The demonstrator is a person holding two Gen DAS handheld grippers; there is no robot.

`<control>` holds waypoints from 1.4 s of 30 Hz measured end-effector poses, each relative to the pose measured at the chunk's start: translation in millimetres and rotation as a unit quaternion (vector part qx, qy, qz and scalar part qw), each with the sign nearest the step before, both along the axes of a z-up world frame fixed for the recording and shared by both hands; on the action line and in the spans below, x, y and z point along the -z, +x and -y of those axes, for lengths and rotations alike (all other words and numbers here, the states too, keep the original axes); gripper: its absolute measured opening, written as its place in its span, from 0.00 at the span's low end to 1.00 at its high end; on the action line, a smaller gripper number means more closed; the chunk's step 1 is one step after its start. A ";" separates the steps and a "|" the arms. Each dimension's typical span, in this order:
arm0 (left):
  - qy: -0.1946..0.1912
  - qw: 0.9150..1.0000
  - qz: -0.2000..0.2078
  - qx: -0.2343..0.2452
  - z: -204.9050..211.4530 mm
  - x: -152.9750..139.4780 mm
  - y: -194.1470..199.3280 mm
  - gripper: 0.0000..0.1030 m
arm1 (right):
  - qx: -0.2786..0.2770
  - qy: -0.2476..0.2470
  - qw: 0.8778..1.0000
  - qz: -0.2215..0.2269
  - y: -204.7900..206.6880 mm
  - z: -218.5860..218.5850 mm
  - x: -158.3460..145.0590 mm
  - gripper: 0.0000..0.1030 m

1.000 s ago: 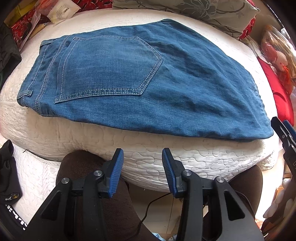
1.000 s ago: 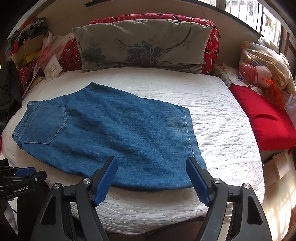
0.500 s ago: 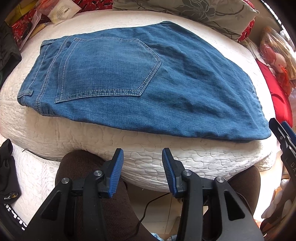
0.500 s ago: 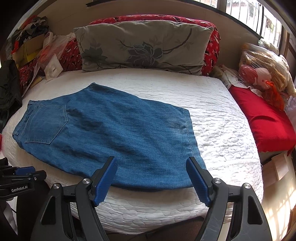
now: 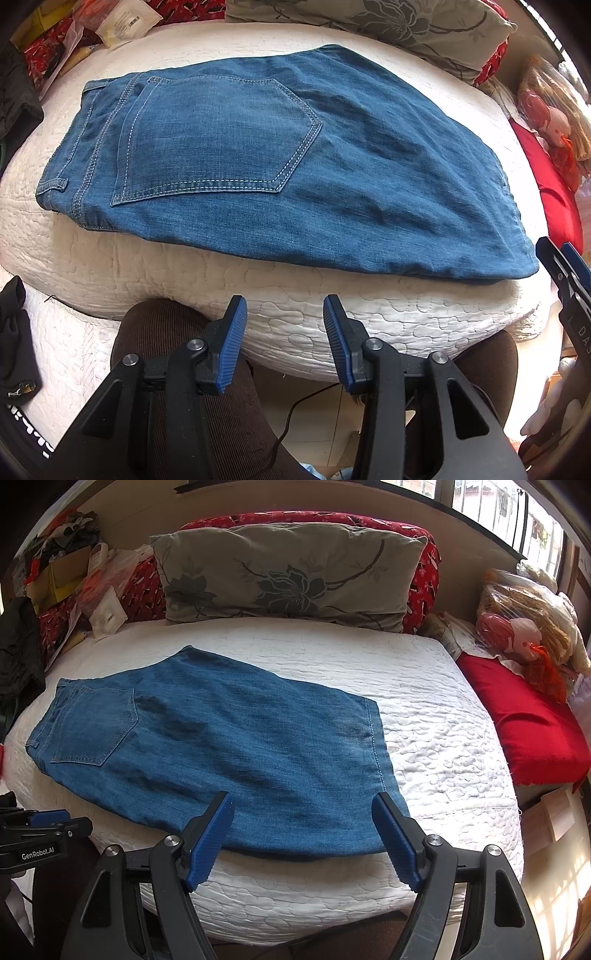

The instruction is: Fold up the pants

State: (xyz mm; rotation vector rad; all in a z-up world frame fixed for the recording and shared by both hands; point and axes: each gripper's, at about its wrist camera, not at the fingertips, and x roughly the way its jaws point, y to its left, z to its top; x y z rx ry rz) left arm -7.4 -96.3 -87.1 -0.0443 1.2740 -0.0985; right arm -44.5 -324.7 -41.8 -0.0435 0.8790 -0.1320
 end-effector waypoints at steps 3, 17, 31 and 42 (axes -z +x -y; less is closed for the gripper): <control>0.001 1.000 0.000 0.002 1.0 -0.6 -0.1 0.40 | 0.000 0.000 1.000 0.000 0.0 0.6 -0.1 0.77; 0.001 1.000 -0.002 0.005 3.6 0.1 -0.3 0.40 | 0.000 -0.003 1.000 0.001 0.4 -2.3 -0.7 0.77; 0.002 1.000 -0.005 0.010 3.1 1.4 -1.4 0.40 | -0.004 -0.009 1.000 0.005 -3.2 -6.3 -3.2 0.77; 0.003 1.000 -0.003 0.014 3.3 -0.5 -1.5 0.40 | -0.005 -0.012 1.000 0.007 -4.5 -6.4 -4.3 0.78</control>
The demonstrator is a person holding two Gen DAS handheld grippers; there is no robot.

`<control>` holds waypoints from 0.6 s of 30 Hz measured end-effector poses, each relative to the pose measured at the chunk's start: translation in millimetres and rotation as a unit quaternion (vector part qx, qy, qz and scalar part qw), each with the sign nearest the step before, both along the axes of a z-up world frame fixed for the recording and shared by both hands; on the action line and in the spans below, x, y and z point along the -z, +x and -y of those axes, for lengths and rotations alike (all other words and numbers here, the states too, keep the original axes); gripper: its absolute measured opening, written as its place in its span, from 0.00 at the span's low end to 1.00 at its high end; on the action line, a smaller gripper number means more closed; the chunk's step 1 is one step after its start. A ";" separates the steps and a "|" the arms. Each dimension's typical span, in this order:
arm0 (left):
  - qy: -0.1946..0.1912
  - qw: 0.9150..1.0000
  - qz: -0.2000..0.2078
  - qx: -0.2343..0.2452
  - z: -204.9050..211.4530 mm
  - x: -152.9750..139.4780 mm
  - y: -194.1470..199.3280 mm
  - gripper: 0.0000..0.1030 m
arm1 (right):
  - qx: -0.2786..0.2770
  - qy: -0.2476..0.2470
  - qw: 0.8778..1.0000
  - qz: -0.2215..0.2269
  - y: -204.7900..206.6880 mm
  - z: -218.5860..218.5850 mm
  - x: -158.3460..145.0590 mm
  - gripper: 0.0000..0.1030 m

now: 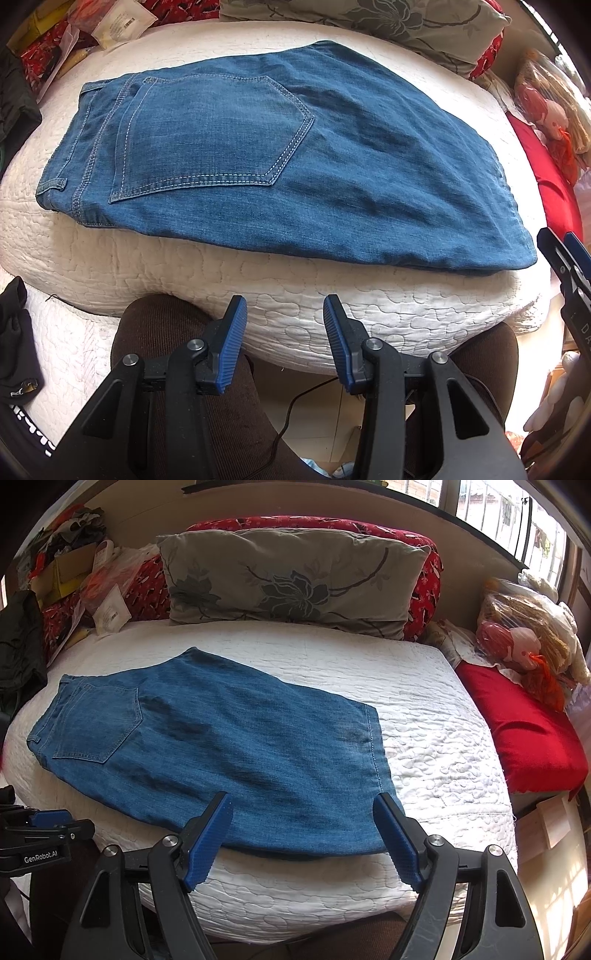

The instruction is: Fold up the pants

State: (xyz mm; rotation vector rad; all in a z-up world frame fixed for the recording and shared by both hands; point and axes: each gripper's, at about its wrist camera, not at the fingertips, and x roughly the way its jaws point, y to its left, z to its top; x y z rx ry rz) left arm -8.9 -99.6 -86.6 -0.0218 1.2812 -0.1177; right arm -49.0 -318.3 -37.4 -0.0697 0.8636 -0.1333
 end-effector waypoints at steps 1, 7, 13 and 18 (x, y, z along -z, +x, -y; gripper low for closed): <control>0.001 1.000 0.001 0.001 0.2 -0.5 -0.1 0.40 | 0.000 0.000 1.000 0.000 -0.1 -0.1 0.0 0.78; 0.001 1.000 -0.001 0.006 2.6 -1.0 -0.6 0.40 | -0.001 -0.002 1.000 0.000 -1.4 -1.1 -0.7 0.79; 0.001 1.000 -0.002 0.008 2.2 -0.1 -0.2 0.40 | -0.002 -0.004 1.000 -0.001 -1.5 -2.5 -0.6 0.81; 0.002 1.000 -0.002 0.008 2.8 0.4 -0.1 0.40 | -0.003 -0.005 1.000 -0.002 -0.9 -3.0 -0.4 0.81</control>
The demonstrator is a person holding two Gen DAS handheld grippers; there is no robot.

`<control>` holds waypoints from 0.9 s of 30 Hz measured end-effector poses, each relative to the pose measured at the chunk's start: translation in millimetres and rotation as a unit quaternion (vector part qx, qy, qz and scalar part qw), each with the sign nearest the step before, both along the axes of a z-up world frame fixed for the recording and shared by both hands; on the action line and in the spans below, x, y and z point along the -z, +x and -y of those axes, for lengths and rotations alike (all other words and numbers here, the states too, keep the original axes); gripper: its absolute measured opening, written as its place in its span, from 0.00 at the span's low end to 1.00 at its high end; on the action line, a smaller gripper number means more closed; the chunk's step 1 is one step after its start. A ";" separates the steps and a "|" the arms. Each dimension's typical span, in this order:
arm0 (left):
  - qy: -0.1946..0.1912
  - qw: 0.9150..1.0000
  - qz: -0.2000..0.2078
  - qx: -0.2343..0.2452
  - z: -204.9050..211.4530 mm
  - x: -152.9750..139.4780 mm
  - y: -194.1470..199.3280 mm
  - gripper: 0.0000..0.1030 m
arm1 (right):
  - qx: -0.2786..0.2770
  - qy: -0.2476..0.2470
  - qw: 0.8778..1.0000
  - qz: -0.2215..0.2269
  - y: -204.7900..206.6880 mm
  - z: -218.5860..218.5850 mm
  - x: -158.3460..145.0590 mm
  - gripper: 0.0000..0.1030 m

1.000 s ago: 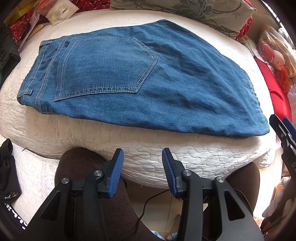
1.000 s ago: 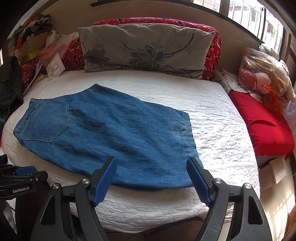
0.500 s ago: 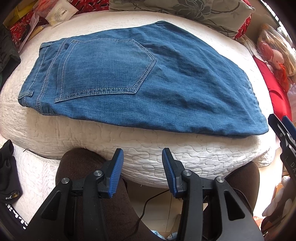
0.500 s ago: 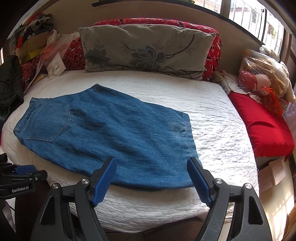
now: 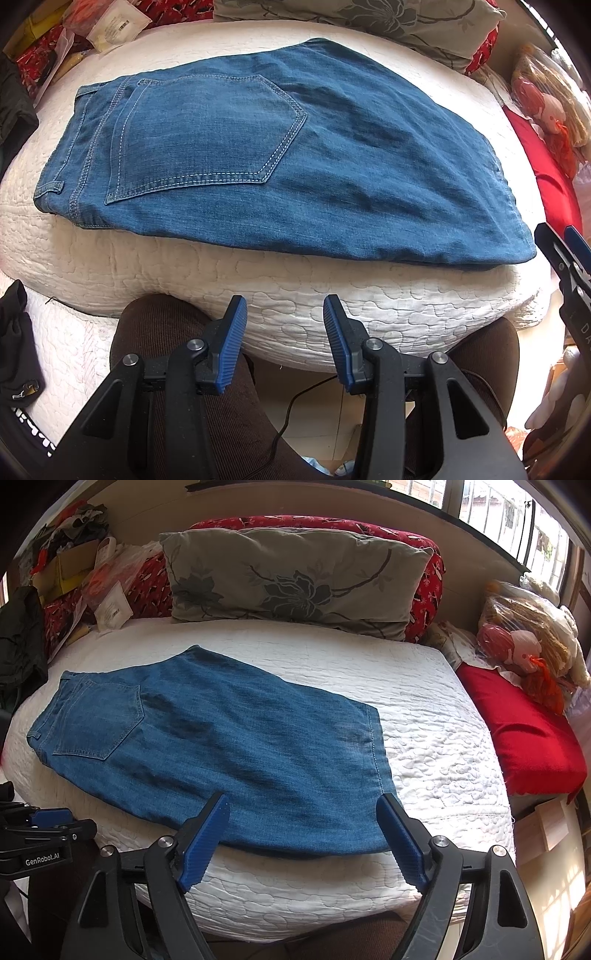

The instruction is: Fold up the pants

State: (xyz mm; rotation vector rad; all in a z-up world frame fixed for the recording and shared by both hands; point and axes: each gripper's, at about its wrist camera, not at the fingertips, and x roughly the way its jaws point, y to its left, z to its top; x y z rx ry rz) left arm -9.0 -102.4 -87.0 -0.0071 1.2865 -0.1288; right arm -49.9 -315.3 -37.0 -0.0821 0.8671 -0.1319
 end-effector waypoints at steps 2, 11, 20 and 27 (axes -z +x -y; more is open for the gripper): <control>0.000 1.000 0.000 0.000 0.1 0.1 0.0 0.40 | 0.000 0.000 1.000 -0.001 0.1 0.0 0.3 0.81; 0.010 1.000 0.000 -0.001 3.3 -0.7 1.4 0.40 | -0.001 0.000 1.000 -0.007 2.2 0.9 4.2 0.81; 0.010 1.000 0.008 -0.001 7.9 -2.2 0.7 0.40 | -0.005 -0.002 1.000 -0.010 3.1 -1.4 5.6 0.81; 0.018 0.999 0.035 -0.008 5.0 -11.5 -0.9 0.40 | -0.001 0.009 1.000 -0.017 4.1 2.4 8.8 0.81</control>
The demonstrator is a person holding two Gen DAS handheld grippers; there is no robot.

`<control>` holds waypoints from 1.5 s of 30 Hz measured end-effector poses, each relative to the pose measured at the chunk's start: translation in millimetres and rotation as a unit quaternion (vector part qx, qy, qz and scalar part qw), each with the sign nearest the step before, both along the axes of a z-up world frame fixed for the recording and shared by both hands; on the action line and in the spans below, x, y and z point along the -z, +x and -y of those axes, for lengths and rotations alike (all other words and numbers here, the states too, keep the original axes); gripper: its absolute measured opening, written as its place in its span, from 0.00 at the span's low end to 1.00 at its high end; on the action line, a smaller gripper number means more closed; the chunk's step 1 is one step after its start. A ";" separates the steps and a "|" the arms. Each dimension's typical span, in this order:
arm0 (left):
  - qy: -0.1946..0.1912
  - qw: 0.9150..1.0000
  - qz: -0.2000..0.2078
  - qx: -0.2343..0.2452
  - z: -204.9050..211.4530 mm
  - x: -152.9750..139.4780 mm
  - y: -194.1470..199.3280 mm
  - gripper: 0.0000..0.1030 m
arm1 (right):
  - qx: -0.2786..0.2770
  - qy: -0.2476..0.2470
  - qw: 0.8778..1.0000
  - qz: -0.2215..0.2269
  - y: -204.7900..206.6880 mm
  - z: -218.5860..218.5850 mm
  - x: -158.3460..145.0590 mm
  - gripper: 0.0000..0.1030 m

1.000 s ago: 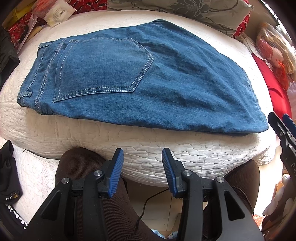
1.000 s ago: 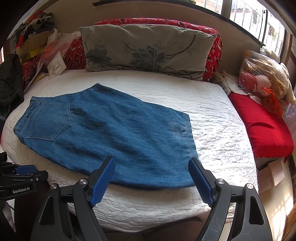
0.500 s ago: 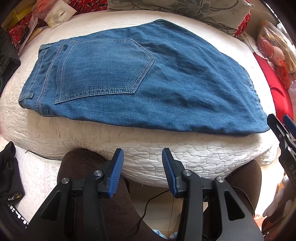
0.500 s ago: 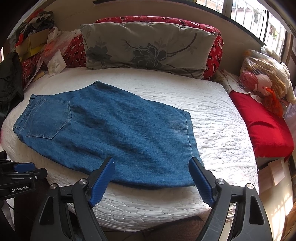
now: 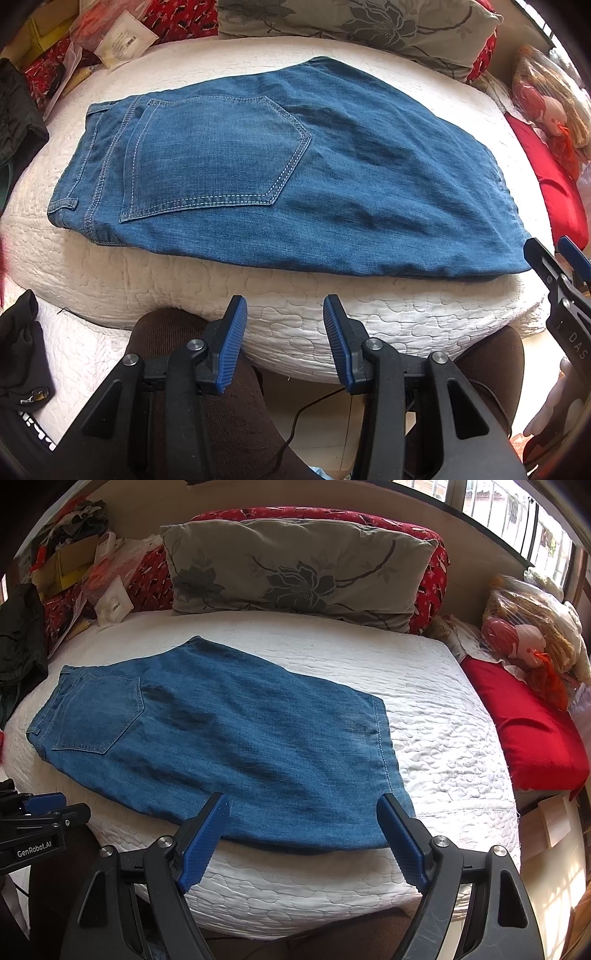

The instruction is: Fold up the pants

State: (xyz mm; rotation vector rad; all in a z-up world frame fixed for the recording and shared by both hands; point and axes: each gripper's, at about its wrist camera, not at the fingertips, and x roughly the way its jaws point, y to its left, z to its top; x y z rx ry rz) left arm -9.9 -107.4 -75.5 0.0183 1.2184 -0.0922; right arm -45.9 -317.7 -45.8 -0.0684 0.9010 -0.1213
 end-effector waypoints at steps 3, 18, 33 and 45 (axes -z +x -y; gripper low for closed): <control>0.003 1.000 0.016 -0.004 -0.6 -6.8 -1.8 0.40 | 0.002 0.003 1.000 -0.002 -0.1 1.1 0.8 0.81; 0.024 0.996 0.082 -0.009 1.0 -35.5 -12.1 0.40 | -0.004 0.003 1.000 -0.012 1.7 -4.0 4.1 0.81; 0.023 0.996 0.082 -0.009 1.3 -35.2 -12.3 0.40 | -0.010 0.000 1.000 -0.013 1.9 -8.3 4.5 0.81; 0.021 0.998 0.060 -0.005 -1.5 -28.3 -6.6 0.40 | -0.010 0.050 0.998 -0.028 7.1 8.2 10.4 0.81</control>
